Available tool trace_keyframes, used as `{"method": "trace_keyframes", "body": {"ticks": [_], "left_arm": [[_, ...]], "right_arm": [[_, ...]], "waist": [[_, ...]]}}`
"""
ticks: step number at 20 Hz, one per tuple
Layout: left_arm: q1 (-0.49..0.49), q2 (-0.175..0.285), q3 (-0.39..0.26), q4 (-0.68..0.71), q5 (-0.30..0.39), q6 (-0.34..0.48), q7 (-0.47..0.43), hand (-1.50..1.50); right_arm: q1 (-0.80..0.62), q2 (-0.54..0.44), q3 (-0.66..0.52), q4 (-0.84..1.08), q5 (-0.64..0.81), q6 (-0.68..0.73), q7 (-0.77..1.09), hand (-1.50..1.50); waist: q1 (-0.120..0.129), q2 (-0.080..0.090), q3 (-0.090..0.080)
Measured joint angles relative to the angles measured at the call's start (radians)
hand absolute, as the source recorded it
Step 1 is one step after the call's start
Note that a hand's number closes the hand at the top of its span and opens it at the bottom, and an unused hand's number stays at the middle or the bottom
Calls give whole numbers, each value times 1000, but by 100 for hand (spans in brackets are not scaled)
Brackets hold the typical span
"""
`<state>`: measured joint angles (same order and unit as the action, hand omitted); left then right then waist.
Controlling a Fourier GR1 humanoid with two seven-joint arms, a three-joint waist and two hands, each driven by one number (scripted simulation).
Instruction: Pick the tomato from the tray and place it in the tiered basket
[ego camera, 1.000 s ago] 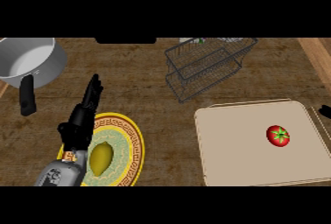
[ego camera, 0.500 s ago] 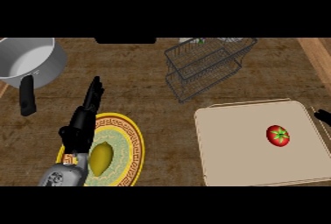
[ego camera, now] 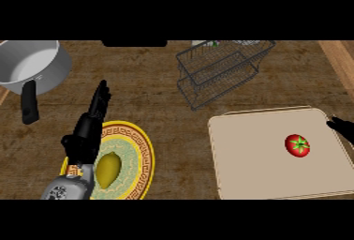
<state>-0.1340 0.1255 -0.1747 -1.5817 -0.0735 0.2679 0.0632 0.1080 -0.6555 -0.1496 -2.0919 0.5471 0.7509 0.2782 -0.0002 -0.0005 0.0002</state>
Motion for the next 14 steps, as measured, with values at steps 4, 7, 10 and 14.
{"method": "trace_keyframes", "body": {"ticks": [4,7,10,14], "left_arm": [[-12,2,24,5,4,-23,5,0],[-10,-13,26,18,-12,-21,-10,0],[-6,-22,26,10,-24,-21,-7,0],[-20,-34,35,13,-34,-28,10,0]], "right_arm": [[2,-7,9,27,88,-32,-94,-150],[-14,14,26,80,161,-73,-126,-150],[-6,31,18,123,216,-116,-154,-150],[-8,71,16,163,270,-139,-164,-150]], "waist": [[-1,0,0],[0,0,0],[-1,0,0],[-1,0,0]]}}
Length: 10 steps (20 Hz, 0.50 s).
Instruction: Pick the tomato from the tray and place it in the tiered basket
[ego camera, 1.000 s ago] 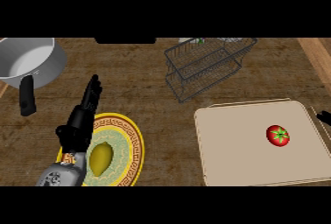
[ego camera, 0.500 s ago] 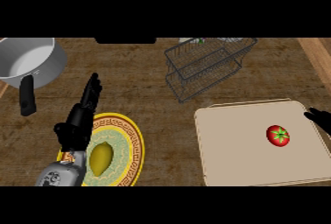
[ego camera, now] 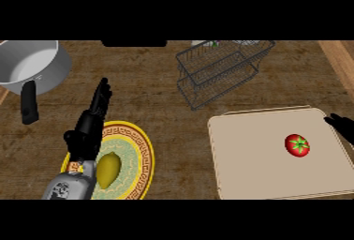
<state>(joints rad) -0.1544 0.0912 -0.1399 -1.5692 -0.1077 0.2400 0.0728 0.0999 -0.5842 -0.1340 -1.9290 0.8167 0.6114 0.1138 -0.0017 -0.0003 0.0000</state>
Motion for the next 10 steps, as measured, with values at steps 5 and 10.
{"method": "trace_keyframes", "body": {"ticks": [5,10], "left_arm": [[16,4,24,-2,3,-25,-12,0],[-1,-8,42,29,-4,-37,-30,0]], "right_arm": [[-21,18,-26,87,24,-4,-53,-150],[-41,50,-19,143,58,-20,-97,-150]], "waist": [[1,0,0],[1,0,0]]}}
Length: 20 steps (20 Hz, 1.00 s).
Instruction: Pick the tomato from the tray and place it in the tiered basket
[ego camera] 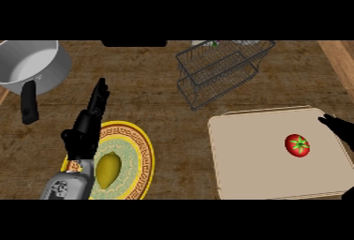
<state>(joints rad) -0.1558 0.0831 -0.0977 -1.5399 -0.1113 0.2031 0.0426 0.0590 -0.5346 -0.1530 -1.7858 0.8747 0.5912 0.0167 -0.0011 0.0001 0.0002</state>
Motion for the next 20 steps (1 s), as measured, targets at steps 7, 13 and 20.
{"method": "trace_keyframes", "body": {"ticks": [7,13,20], "left_arm": [[26,-17,-4,-40,-24,-5,15,0],[-4,-36,8,-9,-38,-5,8,0],[0,-50,14,0,-47,-14,-2,0]], "right_arm": [[-7,28,-12,47,31,-13,-72,-150],[-55,56,-7,91,54,17,-65,-150],[-93,97,13,150,101,4,-60,-150]], "waist": [[1,0,0],[1,0,0],[1,0,0]]}}
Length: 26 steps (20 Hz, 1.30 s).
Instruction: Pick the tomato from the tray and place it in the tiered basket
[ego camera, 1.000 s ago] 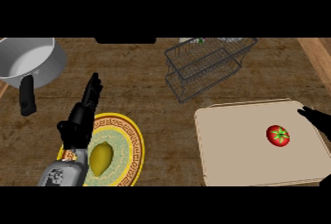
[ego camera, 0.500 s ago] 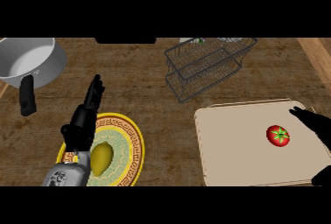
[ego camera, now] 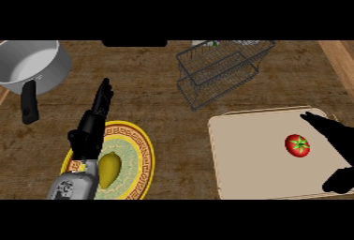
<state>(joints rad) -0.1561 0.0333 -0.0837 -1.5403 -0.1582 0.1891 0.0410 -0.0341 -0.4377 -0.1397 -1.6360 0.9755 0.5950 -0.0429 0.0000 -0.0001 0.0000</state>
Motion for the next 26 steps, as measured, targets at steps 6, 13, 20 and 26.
{"method": "trace_keyframes", "body": {"ticks": [6,13,20,26], "left_arm": [[31,-4,-3,-20,-3,-9,-9,0],[13,-6,7,-28,-10,-21,18,0],[6,-9,21,-15,-14,-28,7,0],[13,-5,25,-16,-5,-34,6,0]], "right_arm": [[-8,21,11,54,37,-36,-16,-150],[-35,46,13,136,60,-82,-39,-150],[-49,59,6,180,66,-105,-58,-150],[-71,95,2,285,76,-204,-88,150]], "waist": [[1,0,0],[1,0,0],[0,0,0],[1,0,0]]}}
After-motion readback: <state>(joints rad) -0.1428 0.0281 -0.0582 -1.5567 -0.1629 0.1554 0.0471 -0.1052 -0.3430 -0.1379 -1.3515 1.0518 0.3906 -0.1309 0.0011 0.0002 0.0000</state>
